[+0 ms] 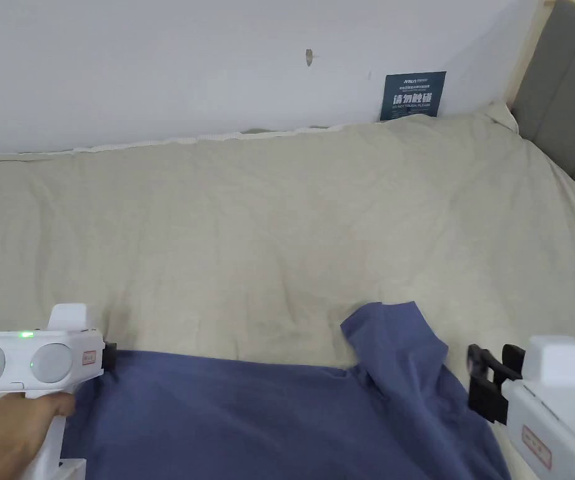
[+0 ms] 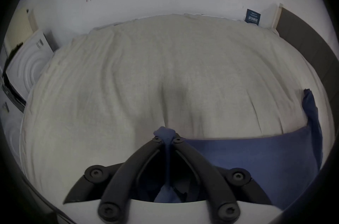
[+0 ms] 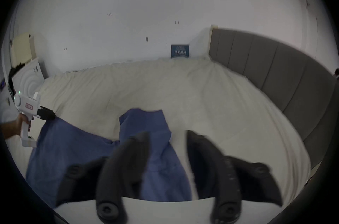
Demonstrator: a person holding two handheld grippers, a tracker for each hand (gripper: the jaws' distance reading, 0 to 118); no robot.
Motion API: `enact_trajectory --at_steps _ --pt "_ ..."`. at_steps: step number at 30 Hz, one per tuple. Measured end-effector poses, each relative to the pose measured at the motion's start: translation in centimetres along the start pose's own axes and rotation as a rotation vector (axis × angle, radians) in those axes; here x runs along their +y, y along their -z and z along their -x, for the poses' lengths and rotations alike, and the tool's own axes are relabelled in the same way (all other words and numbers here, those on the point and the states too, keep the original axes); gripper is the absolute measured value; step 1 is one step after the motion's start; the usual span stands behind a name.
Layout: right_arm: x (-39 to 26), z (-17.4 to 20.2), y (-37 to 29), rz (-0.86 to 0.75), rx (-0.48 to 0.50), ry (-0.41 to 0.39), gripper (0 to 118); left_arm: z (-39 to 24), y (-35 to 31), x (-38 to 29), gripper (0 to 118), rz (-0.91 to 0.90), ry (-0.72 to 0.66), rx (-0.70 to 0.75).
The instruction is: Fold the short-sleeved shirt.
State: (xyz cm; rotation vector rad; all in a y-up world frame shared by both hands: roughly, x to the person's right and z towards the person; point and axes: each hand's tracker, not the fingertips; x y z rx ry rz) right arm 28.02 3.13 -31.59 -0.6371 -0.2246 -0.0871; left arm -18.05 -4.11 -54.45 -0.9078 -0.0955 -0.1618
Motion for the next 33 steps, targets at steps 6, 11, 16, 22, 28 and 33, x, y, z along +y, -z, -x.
enact_trajectory --at_steps 6,11,16,22,28,33 --pt "-0.4 -1.5 6.5 0.178 -0.011 0.040 105 0.6 -4.4 0.5 3 -0.121 -0.094 -0.055" --pt "-2.7 -0.9 11.4 0.346 -0.082 -0.087 92 1.1 -8.8 0.1 3 -0.195 -0.089 -0.092" --pt "-3.6 -0.3 12.4 0.349 -0.081 -0.084 52 1.4 -11.1 -0.6 3 -0.216 -0.096 -0.110" --pt "-2.6 1.5 10.4 0.297 -0.102 -0.254 4 2.2 -13.1 -1.4 3 -0.226 -0.139 -0.092" --pt "4.9 1.8 1.6 0.022 -0.117 -0.236 4 4.3 -17.7 -0.4 3 -0.294 -0.188 -0.063" --pt "13.3 3.0 -4.4 -0.199 -0.126 -0.295 4 7.2 -23.6 3.4 3 -0.440 -0.214 0.006"
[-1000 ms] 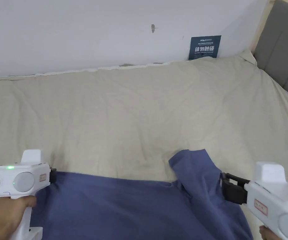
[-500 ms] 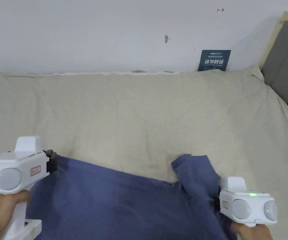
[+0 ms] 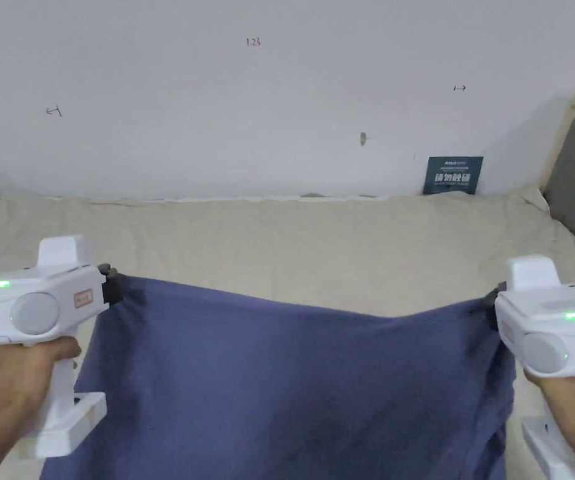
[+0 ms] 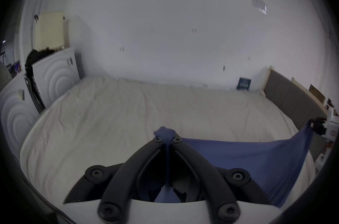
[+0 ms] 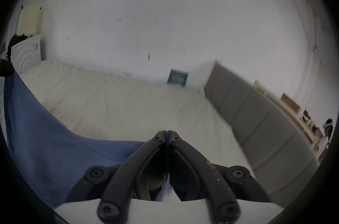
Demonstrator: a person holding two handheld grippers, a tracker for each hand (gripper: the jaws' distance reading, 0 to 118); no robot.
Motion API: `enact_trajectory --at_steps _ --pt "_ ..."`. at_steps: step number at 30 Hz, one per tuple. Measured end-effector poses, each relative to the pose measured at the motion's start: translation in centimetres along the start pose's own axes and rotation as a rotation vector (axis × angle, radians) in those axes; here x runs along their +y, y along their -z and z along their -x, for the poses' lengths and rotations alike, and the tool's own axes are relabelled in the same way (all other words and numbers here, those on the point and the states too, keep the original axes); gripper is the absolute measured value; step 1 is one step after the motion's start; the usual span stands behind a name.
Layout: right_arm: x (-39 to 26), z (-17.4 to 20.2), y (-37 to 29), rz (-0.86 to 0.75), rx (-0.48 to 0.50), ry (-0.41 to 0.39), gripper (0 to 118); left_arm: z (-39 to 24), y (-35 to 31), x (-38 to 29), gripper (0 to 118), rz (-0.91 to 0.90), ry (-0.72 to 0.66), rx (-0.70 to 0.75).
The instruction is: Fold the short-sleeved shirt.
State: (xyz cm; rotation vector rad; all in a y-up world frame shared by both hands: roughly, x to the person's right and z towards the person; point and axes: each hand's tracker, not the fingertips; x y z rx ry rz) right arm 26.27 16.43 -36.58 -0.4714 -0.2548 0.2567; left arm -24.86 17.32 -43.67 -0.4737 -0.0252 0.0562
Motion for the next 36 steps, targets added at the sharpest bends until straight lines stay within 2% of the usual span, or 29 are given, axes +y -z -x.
enact_trajectory --at_steps 2,6,11,15,16,19,22,23,24,27,30,36 --pt "4.2 -0.4 -1.6 -0.097 -0.023 -0.019 4 0.6 -1.7 3.5 3 -0.072 -0.003 0.027" --pt "11.9 -1.1 -5.3 -0.276 -0.021 -0.006 4 1.6 -4.7 10.4 3 -0.205 -0.034 0.044" --pt "19.9 -1.5 -7.8 -0.464 -0.049 -0.043 4 1.7 -7.6 17.9 3 -0.355 -0.040 0.092" --pt "24.3 -1.4 -9.2 -0.554 -0.076 -0.050 4 1.8 -8.3 22.3 3 -0.423 -0.040 0.129" --pt "21.5 -1.6 -8.3 -0.564 -0.077 -0.049 4 1.9 -8.4 23.2 3 -0.438 -0.048 0.134" --pt "23.5 -2.2 -7.4 -0.600 -0.080 -0.032 4 2.3 -7.7 24.6 3 -0.478 -0.083 0.142" --pt "22.3 -2.3 -6.6 -0.615 -0.064 -0.003 4 2.7 -5.9 24.7 3 -0.487 -0.110 0.136" --pt "25.9 -1.7 -5.9 -0.611 -0.054 0.012 4 2.8 -5.2 24.5 3 -0.481 -0.112 0.137" --pt "25.6 -1.6 -5.6 -0.605 -0.039 0.024 4 2.8 -4.4 24.0 3 -0.472 -0.115 0.141" --pt "24.1 -0.7 -2.6 -0.565 -0.037 0.005 4 3.0 -1.3 21.5 3 -0.446 -0.109 0.135" --pt "21.0 0.3 -0.3 -0.500 -0.002 0.008 4 3.0 2.2 18.0 3 -0.343 -0.083 0.151" --pt "12.9 2.7 4.9 -0.325 0.067 0.025 4 3.6 7.5 8.1 3 -0.184 -0.130 0.138"
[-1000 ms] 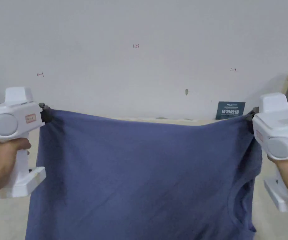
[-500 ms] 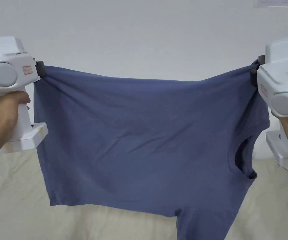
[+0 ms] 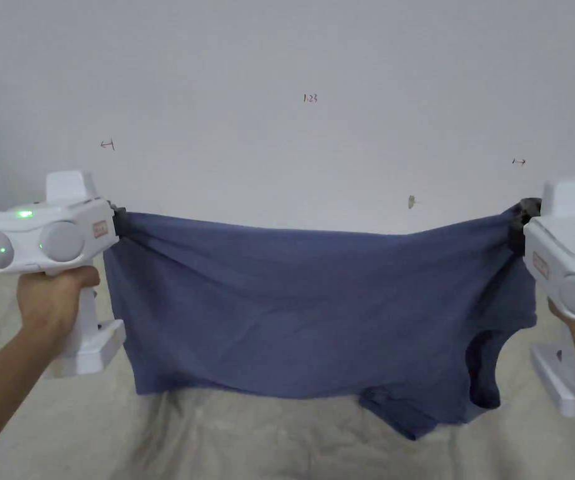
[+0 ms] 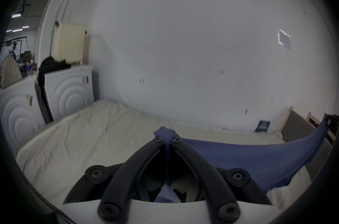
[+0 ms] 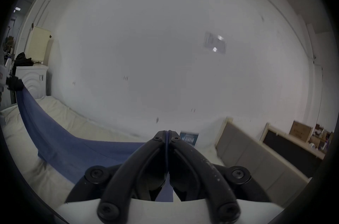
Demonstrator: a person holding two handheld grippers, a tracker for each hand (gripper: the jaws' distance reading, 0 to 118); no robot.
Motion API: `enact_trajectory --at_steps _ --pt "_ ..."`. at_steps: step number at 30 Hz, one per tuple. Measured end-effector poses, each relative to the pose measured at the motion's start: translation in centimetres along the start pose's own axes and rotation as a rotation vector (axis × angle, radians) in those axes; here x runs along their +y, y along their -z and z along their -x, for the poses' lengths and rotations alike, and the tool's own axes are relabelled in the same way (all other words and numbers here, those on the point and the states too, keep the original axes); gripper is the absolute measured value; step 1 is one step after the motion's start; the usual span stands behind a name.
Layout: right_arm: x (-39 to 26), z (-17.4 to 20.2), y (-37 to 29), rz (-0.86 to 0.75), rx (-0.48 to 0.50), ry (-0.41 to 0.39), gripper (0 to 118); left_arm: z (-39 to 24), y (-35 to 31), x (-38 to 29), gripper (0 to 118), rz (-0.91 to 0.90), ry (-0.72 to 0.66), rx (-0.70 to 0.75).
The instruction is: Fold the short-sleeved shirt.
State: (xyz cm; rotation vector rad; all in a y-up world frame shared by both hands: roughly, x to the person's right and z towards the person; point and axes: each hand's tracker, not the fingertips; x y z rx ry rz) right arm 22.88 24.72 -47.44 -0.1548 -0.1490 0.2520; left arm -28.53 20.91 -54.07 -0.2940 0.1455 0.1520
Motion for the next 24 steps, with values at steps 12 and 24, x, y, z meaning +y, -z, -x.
enact_trajectory --at_steps 12,24 --pt "-17.7 1.1 -7.2 0.306 0.113 0.122 4 4.9 -7.0 -18.8 3 0.298 0.016 0.010" --pt "-26.1 0.1 -25.2 0.460 0.167 0.216 4 11.1 -20.5 -27.6 3 0.446 0.033 0.021"
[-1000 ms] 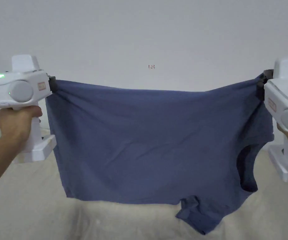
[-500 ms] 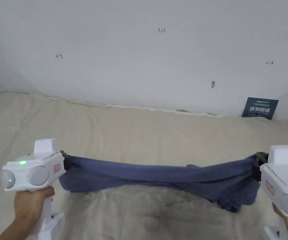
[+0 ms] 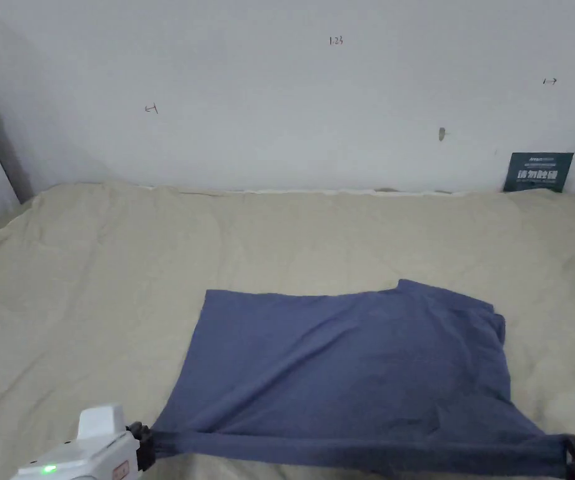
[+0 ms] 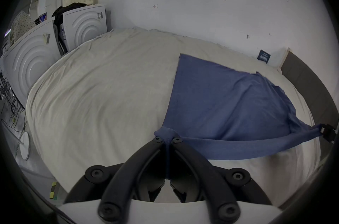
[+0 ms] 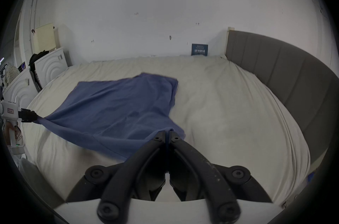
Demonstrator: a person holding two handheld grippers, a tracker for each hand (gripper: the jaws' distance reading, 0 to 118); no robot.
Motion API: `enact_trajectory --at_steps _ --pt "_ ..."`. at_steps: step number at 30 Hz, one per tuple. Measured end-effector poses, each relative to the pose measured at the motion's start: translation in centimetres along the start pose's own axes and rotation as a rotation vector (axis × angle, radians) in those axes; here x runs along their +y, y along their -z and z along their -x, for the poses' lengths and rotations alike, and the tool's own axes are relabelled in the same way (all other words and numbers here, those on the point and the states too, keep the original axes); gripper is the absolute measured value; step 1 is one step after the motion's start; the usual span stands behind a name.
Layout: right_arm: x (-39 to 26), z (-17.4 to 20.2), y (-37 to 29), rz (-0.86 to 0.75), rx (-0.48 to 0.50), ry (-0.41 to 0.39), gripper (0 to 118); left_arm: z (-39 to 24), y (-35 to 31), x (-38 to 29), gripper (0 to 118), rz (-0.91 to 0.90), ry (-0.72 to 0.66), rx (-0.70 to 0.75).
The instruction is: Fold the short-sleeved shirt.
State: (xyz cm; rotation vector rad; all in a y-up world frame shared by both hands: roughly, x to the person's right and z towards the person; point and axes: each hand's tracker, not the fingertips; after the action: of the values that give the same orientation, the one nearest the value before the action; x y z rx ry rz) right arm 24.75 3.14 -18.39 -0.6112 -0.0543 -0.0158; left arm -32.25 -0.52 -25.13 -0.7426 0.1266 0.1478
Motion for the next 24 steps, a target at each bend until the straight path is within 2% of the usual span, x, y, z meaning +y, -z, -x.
enact_trajectory --at_steps 5,7,13,16,18,19,20,21,22,23,24 --pt "-4.9 -0.5 -3.3 0.074 0.013 0.010 4 1.2 -2.8 -4.7 3 0.063 0.027 0.030" --pt "-6.8 -0.4 -3.8 0.117 0.007 0.038 4 1.7 -2.8 -6.3 3 0.105 0.033 0.041" --pt "-11.5 -0.5 -1.9 0.302 -0.019 0.129 4 2.0 -1.9 -9.6 3 0.204 0.052 0.082" --pt "-12.8 -0.3 -0.6 0.371 -0.036 0.143 5 1.9 -1.8 -9.7 3 0.196 0.051 0.083" --pt "-12.5 -0.1 -0.5 0.360 -0.041 0.148 5 2.0 -1.8 -9.4 6 0.201 0.026 0.081" --pt "-12.2 0.4 -0.8 0.363 -0.047 0.145 5 2.1 -1.9 -9.1 16 0.209 0.011 0.079" --pt "-11.3 0.7 -1.4 0.365 -0.048 0.144 7 2.1 -2.0 -8.8 36 0.215 -0.003 0.083" --pt "-10.6 0.8 -1.9 0.355 -0.051 0.146 16 2.0 -2.5 -8.3 76 0.220 -0.019 0.085" --pt "-9.5 1.0 -2.7 0.318 -0.047 0.155 34 1.9 -3.0 -7.7 99 0.218 -0.036 0.073" --pt "-8.6 0.7 -2.8 0.275 -0.040 0.160 59 1.6 -3.7 -7.0 116 0.186 -0.051 0.040" --pt "-7.6 0.8 -3.2 0.242 -0.027 0.160 92 1.3 -4.5 -6.3 118 0.135 -0.061 0.028"
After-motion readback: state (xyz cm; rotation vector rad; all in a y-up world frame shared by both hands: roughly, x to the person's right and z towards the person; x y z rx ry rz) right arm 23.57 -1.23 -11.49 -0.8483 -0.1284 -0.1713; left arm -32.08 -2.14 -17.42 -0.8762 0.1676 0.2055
